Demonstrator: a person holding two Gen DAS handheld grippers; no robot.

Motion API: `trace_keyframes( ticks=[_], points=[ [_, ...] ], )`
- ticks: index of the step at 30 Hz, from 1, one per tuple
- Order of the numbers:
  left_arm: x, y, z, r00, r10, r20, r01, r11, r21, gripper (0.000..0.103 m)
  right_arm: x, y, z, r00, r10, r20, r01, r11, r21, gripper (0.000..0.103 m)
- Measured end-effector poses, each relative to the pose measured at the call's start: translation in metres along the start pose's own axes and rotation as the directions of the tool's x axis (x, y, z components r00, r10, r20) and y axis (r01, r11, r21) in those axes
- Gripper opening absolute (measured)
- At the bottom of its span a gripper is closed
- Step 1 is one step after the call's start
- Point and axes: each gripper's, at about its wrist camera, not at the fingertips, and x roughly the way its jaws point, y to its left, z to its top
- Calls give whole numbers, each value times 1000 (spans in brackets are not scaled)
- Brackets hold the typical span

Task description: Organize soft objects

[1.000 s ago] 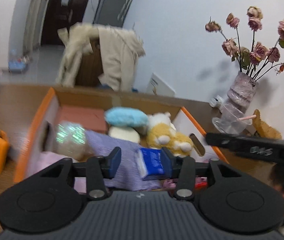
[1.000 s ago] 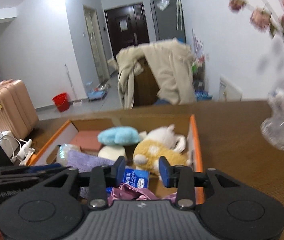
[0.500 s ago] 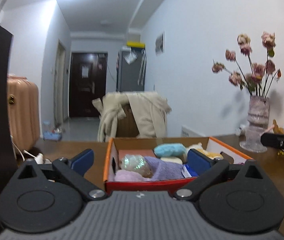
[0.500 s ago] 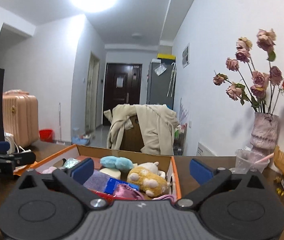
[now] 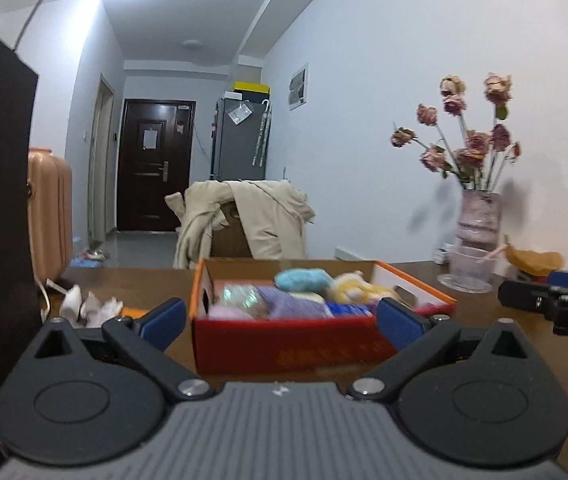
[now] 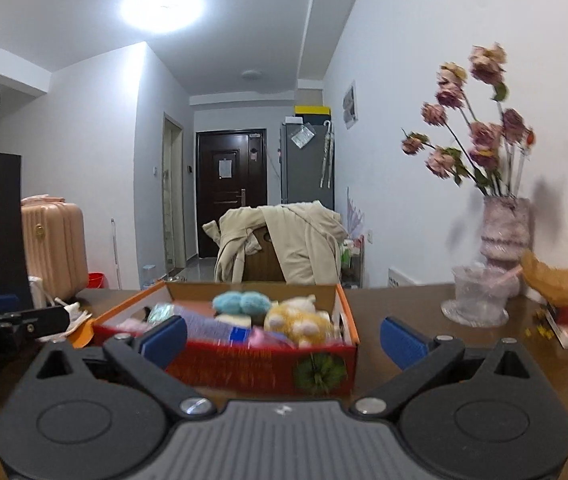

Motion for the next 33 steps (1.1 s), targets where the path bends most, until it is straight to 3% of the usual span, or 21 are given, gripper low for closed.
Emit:
trace_keyframes(
  ticks=[9, 14, 33],
  points=[
    [-94, -24, -50, 997, -5, -81, 2, 999, -36, 103, -94, 6, -64, 997, -36, -62, 34, 999, -22, 103],
    [-130, -34, -73, 997, 35, -64, -36, 999, -6, 103, -130, 18, -101, 997, -32, -76, 32, 999, 1, 103],
    [-138, -30, -82, 998, 41, -51, -42, 999, -21, 103, -132, 30, -104, 998, -37, -44, 37, 999, -12, 103]
  ],
)
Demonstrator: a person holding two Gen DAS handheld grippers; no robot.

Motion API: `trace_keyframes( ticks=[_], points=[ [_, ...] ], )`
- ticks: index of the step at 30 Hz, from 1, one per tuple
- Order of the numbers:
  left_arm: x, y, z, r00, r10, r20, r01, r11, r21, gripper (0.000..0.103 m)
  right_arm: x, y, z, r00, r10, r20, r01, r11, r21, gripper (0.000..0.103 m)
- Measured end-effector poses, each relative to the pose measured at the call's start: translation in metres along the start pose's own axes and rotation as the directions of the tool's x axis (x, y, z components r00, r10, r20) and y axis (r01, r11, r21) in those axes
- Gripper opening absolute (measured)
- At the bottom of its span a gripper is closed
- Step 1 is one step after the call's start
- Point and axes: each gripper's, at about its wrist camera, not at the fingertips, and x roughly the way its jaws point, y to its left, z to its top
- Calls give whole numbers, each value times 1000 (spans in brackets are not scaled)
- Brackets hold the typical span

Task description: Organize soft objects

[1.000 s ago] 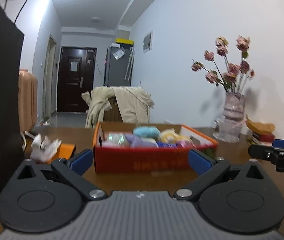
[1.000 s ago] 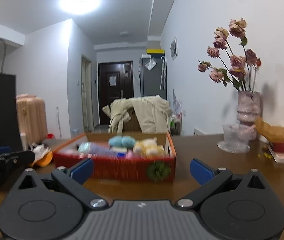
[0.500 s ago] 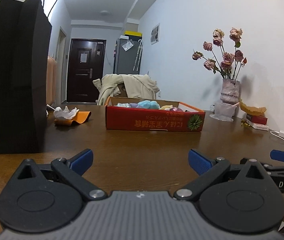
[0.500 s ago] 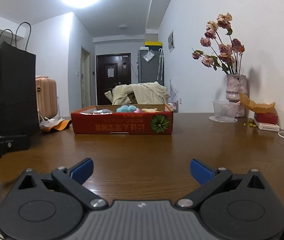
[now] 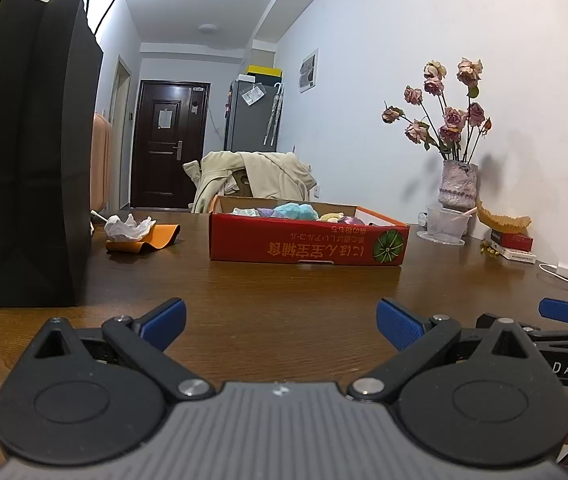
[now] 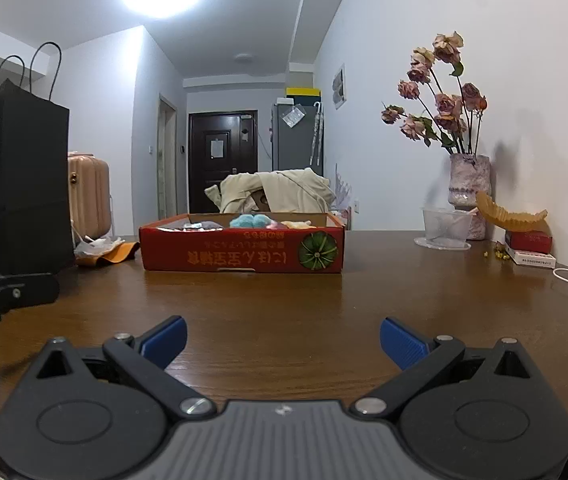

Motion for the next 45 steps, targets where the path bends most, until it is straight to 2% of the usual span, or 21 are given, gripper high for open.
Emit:
trace_keyframes(
  ticks=[45],
  points=[
    [-1, -5, -3, 1000, -4, 12, 3, 1000, 30, 103, 2, -4, 2, 1000, 11, -8, -10, 1000, 14, 103]
  ],
)
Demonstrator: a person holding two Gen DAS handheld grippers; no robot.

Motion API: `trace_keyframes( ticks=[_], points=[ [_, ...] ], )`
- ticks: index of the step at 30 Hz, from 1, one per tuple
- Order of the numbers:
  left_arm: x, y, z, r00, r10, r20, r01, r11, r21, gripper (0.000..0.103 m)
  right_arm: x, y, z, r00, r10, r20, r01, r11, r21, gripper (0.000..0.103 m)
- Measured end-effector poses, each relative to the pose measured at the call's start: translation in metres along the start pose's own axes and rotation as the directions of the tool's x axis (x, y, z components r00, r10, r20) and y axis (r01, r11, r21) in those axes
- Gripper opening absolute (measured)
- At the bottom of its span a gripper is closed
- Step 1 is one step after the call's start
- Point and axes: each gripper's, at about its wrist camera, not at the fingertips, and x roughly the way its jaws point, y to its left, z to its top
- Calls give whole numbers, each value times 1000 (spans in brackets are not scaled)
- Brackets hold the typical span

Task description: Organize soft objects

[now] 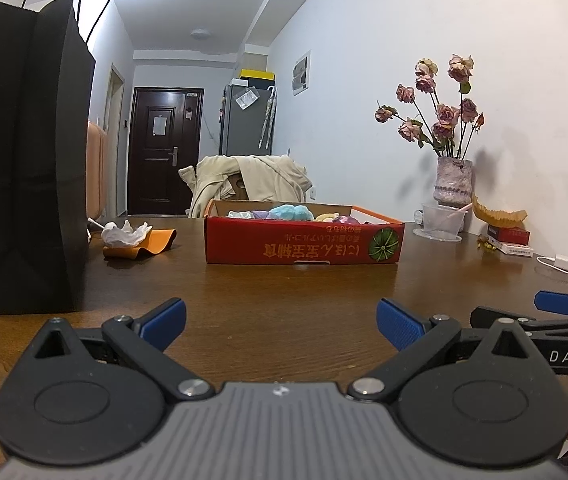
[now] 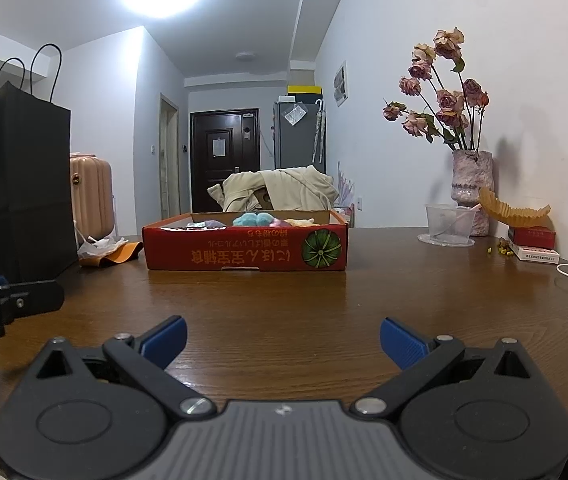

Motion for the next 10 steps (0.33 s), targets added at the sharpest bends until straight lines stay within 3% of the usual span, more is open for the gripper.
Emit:
trace_keyframes(
  ticks=[10],
  points=[
    [-1, -1, 0, 1000, 2, 6, -2, 1000, 15, 103, 1, 1, 0, 1000, -1, 1, 1, 1000, 1, 103]
  ],
)
